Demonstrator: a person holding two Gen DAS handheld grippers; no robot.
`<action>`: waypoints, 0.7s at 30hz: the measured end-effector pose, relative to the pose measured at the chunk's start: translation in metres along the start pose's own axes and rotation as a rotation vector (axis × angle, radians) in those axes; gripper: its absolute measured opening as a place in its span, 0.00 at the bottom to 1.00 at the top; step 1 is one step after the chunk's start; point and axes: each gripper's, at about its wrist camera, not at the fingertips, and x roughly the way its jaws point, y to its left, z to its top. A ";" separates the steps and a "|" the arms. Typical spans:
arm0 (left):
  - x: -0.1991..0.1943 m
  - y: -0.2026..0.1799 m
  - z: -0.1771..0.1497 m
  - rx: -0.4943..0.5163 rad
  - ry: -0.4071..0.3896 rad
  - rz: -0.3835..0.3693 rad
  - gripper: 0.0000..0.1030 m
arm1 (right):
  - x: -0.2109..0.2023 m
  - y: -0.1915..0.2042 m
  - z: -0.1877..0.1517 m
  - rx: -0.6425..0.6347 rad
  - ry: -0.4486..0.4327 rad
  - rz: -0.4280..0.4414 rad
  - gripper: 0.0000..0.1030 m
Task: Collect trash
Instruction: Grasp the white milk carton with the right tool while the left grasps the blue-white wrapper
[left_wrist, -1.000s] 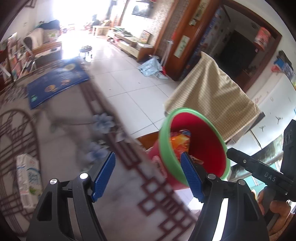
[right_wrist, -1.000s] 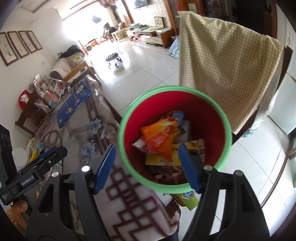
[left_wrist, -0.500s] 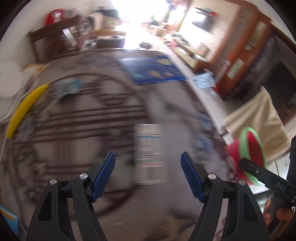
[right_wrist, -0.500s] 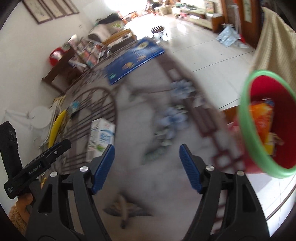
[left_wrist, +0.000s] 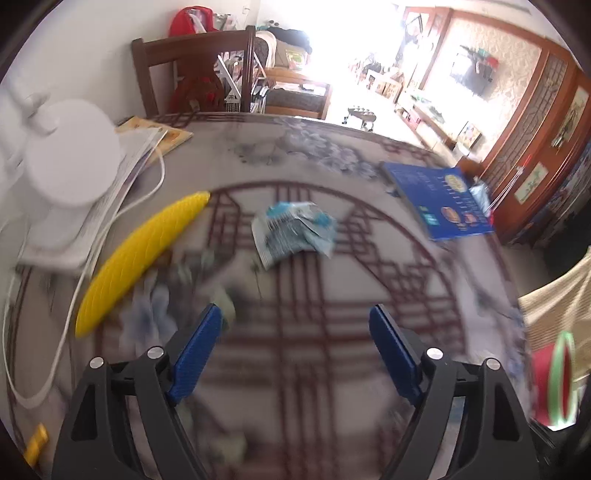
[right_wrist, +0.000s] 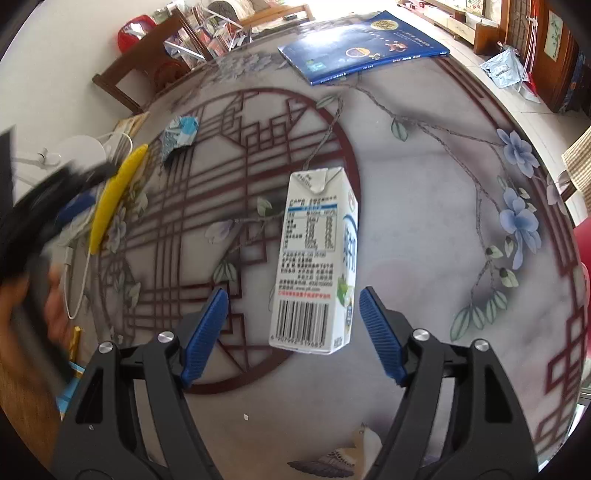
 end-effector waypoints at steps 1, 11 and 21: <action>0.016 0.002 0.010 0.008 0.021 0.001 0.76 | 0.002 -0.001 0.000 0.003 0.005 -0.008 0.70; 0.108 -0.017 0.066 0.045 0.080 0.006 0.78 | 0.003 -0.027 0.002 0.130 0.018 -0.060 0.70; 0.090 -0.013 0.055 0.012 0.044 -0.019 0.29 | 0.009 -0.017 0.020 0.092 0.007 -0.063 0.71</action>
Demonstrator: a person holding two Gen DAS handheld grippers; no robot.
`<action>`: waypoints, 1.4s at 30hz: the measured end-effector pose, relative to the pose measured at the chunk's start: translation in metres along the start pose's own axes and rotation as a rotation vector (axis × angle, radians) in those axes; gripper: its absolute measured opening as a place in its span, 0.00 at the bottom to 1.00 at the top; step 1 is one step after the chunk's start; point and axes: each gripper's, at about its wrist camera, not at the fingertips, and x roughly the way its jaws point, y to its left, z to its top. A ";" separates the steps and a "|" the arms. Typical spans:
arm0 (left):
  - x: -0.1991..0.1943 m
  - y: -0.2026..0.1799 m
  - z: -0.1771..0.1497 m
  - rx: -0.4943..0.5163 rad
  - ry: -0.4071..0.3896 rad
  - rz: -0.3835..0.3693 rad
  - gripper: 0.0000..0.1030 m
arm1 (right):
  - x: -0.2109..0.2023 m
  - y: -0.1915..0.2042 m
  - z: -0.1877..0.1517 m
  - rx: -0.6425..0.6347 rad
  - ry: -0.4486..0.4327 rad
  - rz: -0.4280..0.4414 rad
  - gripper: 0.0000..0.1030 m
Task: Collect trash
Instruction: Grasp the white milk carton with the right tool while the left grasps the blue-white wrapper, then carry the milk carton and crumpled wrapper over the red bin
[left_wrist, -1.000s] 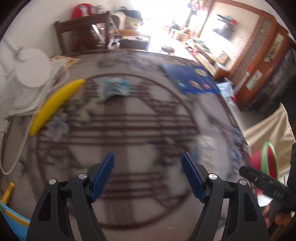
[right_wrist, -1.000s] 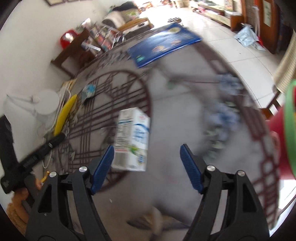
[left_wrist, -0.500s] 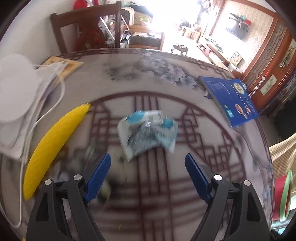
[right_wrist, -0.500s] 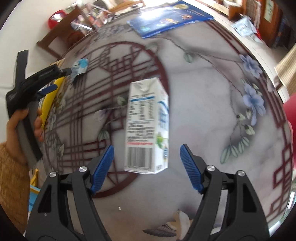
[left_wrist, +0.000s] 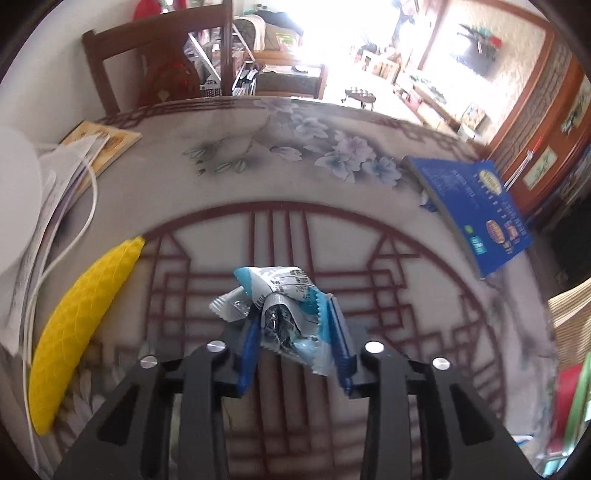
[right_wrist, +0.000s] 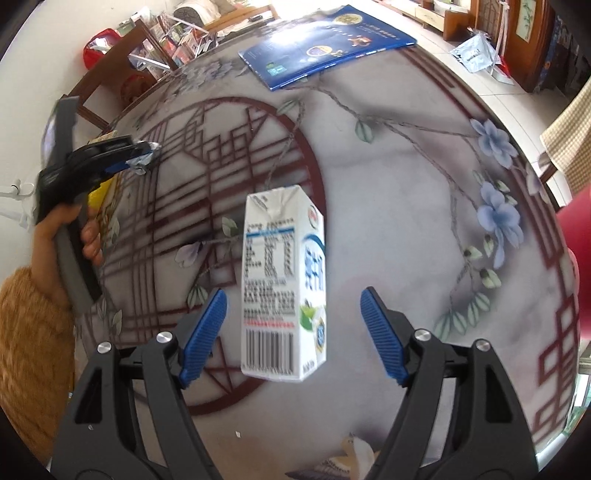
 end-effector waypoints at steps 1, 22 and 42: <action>-0.004 0.000 -0.003 -0.010 -0.006 -0.009 0.29 | 0.003 0.002 0.002 -0.008 0.007 0.002 0.71; -0.111 -0.065 -0.085 0.177 -0.051 -0.101 0.31 | -0.059 -0.009 -0.013 -0.066 -0.104 0.063 0.37; -0.182 -0.155 -0.142 0.355 -0.112 -0.196 0.31 | -0.135 -0.082 -0.065 0.079 -0.252 0.069 0.37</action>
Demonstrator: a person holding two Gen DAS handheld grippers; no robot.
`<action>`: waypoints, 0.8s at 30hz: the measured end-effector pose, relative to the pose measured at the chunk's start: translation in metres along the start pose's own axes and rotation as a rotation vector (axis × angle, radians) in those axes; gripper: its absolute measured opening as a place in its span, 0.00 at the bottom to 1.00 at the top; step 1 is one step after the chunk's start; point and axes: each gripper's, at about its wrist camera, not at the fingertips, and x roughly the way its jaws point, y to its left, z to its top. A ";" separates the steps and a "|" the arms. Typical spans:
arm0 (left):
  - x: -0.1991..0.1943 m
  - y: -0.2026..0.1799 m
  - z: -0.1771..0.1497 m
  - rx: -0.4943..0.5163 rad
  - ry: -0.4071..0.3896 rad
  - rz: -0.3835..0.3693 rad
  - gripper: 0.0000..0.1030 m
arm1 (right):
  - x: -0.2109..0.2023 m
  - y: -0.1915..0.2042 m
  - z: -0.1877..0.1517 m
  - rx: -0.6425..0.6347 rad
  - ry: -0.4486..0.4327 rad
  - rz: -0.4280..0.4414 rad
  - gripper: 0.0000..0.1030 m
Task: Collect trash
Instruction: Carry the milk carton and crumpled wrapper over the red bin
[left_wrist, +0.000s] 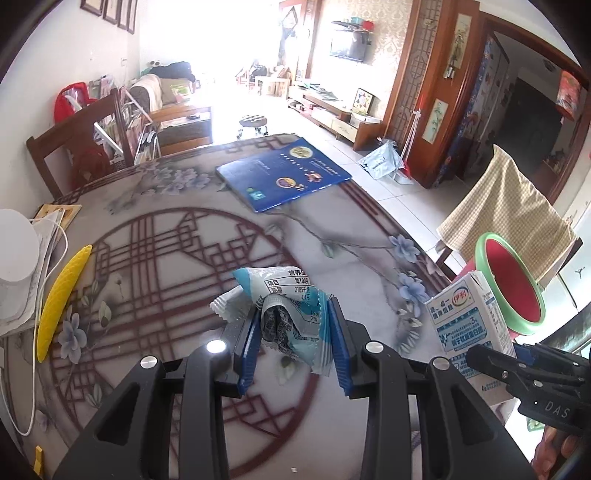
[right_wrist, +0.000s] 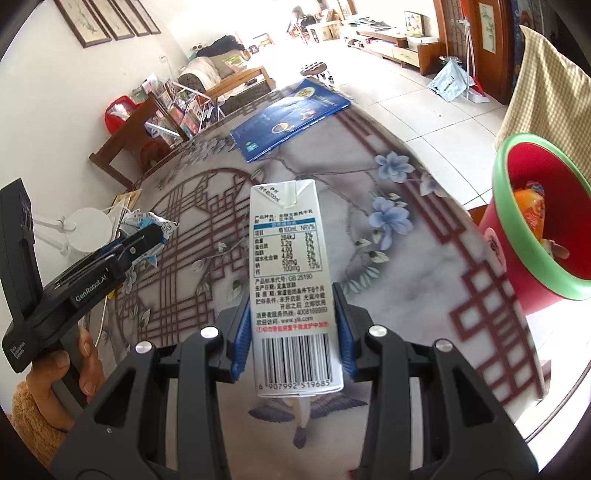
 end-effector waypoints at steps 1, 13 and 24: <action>-0.001 -0.006 0.000 0.003 -0.003 0.002 0.31 | -0.001 -0.004 0.001 0.000 -0.002 0.004 0.37; 0.009 -0.077 0.004 -0.013 0.015 0.016 0.31 | -0.025 -0.068 0.022 -0.010 -0.016 0.051 0.37; 0.031 -0.145 0.012 -0.001 0.044 0.006 0.31 | -0.051 -0.141 0.041 0.040 -0.050 0.058 0.37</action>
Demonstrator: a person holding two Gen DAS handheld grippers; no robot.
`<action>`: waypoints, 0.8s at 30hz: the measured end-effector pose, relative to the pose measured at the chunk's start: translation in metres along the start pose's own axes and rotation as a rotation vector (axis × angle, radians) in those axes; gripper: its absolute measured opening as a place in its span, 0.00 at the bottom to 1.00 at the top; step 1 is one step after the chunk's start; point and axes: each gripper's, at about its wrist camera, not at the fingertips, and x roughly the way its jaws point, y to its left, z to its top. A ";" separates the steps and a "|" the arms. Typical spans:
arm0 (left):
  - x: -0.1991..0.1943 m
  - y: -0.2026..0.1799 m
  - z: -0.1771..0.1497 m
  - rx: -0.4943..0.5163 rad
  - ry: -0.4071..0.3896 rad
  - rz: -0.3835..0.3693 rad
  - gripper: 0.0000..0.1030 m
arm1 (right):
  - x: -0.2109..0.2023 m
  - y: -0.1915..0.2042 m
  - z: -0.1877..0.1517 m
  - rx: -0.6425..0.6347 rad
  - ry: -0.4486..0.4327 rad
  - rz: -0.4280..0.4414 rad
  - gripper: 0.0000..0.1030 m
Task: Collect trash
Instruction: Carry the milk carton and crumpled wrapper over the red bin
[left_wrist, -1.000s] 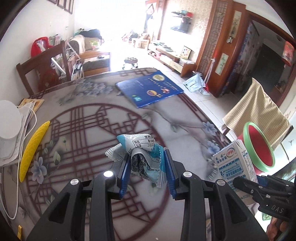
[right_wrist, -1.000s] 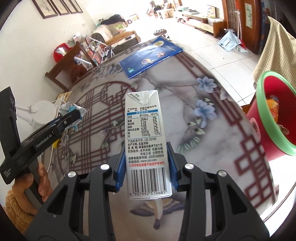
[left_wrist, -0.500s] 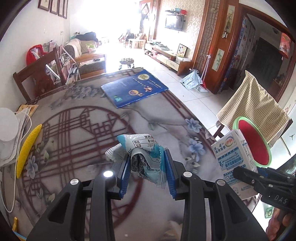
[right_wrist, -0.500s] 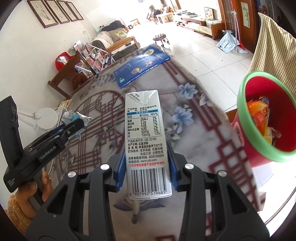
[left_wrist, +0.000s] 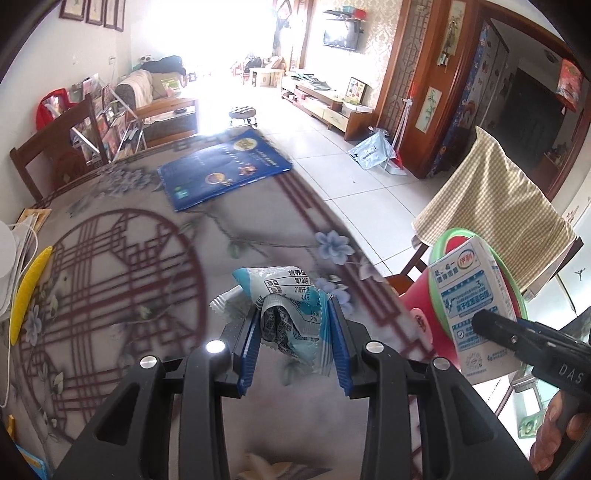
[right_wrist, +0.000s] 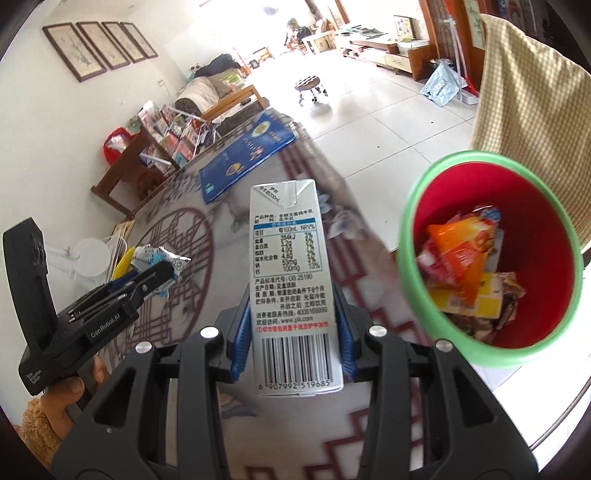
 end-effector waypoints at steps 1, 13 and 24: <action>0.001 -0.005 0.001 0.002 0.002 -0.003 0.31 | -0.002 -0.006 0.002 0.007 -0.003 -0.002 0.37; 0.020 -0.088 0.016 0.067 0.020 -0.079 0.31 | -0.034 -0.085 0.018 0.093 -0.046 -0.052 0.37; 0.036 -0.148 0.030 0.095 0.035 -0.145 0.32 | -0.059 -0.137 0.040 0.104 -0.080 -0.106 0.37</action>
